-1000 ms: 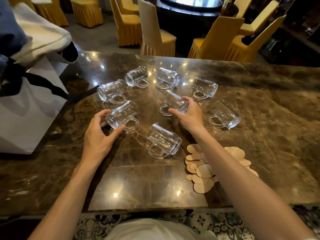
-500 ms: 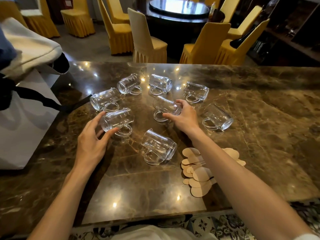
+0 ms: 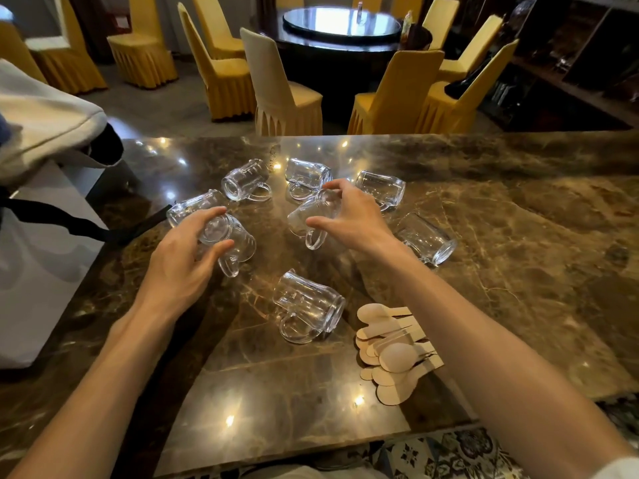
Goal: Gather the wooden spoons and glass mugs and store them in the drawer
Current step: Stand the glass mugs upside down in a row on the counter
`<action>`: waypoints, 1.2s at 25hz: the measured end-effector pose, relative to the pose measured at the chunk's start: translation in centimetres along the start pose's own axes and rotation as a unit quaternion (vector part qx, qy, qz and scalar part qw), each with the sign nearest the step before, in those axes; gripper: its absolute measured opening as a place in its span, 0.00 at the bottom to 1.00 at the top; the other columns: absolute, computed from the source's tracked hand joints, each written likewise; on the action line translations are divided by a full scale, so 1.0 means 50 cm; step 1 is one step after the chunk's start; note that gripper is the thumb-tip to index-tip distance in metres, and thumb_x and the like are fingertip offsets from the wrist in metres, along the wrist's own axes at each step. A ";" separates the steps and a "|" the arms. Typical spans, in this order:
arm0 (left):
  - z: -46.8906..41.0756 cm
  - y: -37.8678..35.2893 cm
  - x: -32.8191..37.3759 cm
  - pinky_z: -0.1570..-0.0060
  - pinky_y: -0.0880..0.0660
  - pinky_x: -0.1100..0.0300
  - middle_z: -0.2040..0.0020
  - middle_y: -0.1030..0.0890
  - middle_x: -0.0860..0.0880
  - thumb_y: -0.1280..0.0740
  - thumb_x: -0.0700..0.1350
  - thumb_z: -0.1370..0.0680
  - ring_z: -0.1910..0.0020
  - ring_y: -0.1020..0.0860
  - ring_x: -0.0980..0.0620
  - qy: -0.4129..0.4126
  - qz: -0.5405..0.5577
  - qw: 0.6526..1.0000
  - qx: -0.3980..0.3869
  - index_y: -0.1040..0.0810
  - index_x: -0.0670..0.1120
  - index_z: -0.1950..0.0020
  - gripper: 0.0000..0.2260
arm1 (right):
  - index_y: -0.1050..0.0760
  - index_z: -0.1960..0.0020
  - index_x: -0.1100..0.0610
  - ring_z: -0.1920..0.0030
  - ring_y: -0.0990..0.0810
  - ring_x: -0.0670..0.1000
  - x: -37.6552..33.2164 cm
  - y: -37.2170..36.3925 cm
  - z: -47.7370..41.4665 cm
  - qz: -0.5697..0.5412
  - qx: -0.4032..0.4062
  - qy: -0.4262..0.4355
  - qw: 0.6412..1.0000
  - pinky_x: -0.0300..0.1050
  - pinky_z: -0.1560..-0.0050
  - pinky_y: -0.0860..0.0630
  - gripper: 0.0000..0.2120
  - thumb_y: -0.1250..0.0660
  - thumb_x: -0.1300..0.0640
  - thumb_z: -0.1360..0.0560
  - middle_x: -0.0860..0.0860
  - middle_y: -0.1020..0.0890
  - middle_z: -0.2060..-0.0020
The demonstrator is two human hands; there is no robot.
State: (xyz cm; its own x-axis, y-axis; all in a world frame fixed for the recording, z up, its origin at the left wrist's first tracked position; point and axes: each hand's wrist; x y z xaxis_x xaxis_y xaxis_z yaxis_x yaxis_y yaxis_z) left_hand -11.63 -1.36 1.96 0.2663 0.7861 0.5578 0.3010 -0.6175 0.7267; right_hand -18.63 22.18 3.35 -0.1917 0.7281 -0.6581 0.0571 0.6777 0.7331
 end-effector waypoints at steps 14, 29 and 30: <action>-0.109 0.001 0.041 0.39 0.34 0.56 0.32 0.27 0.49 0.34 0.48 0.23 0.34 0.30 0.50 -0.018 -0.064 0.988 -0.141 0.31 0.50 0.30 0.21 | 0.31 0.33 0.55 0.37 0.27 0.54 -0.069 -0.010 -0.025 0.125 -0.133 0.090 0.979 0.48 0.38 0.30 0.32 0.25 0.49 0.33 0.54 0.23 0.38; -0.133 -0.011 0.011 0.47 0.34 0.60 0.34 0.26 0.49 0.33 0.50 0.25 0.39 0.27 0.51 -0.007 -0.057 0.981 -0.185 0.31 0.53 0.31 0.22 | 0.27 0.36 0.58 0.41 0.24 0.55 -0.085 -0.039 -0.052 0.137 -0.147 0.091 0.975 0.52 0.41 0.26 0.29 0.26 0.48 0.33 0.56 0.20 0.42; -0.132 -0.013 0.009 0.47 0.34 0.60 0.34 0.26 0.48 0.32 0.50 0.25 0.40 0.27 0.51 -0.007 -0.060 0.981 -0.185 0.32 0.53 0.31 0.23 | 0.28 0.36 0.58 0.40 0.24 0.55 -0.085 -0.039 -0.052 0.139 -0.147 0.093 0.975 0.52 0.40 0.27 0.29 0.26 0.47 0.33 0.56 0.20 0.42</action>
State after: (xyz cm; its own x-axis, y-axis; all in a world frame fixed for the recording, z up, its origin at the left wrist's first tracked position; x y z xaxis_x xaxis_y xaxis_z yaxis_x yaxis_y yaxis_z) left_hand -17.76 -0.43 4.41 0.2629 0.8504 0.4557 -0.0218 -0.4669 0.8840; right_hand -20.47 17.52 5.15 -0.3852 0.8295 -0.4045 -0.1457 0.3782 0.9142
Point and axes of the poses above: each hand's wrist, its own z-axis away from the middle knuckle, its own y-axis out of the back of the hand, x = y × z
